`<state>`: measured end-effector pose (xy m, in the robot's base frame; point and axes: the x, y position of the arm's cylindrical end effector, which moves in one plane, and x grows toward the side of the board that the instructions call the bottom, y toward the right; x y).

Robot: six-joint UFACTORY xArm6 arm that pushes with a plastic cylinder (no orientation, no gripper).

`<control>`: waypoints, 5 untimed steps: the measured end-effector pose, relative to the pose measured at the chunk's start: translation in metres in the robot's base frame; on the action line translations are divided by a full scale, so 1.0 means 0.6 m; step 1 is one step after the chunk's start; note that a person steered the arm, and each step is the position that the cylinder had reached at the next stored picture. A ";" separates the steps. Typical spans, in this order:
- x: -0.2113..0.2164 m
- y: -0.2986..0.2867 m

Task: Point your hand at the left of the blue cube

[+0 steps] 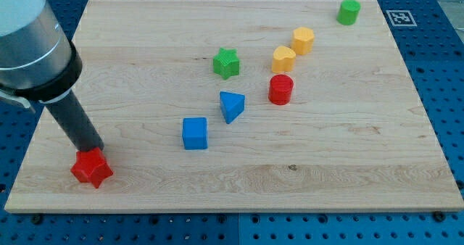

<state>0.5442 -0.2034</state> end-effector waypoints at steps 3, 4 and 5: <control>-0.044 0.061; -0.031 0.099; -0.007 0.142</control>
<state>0.5401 -0.1182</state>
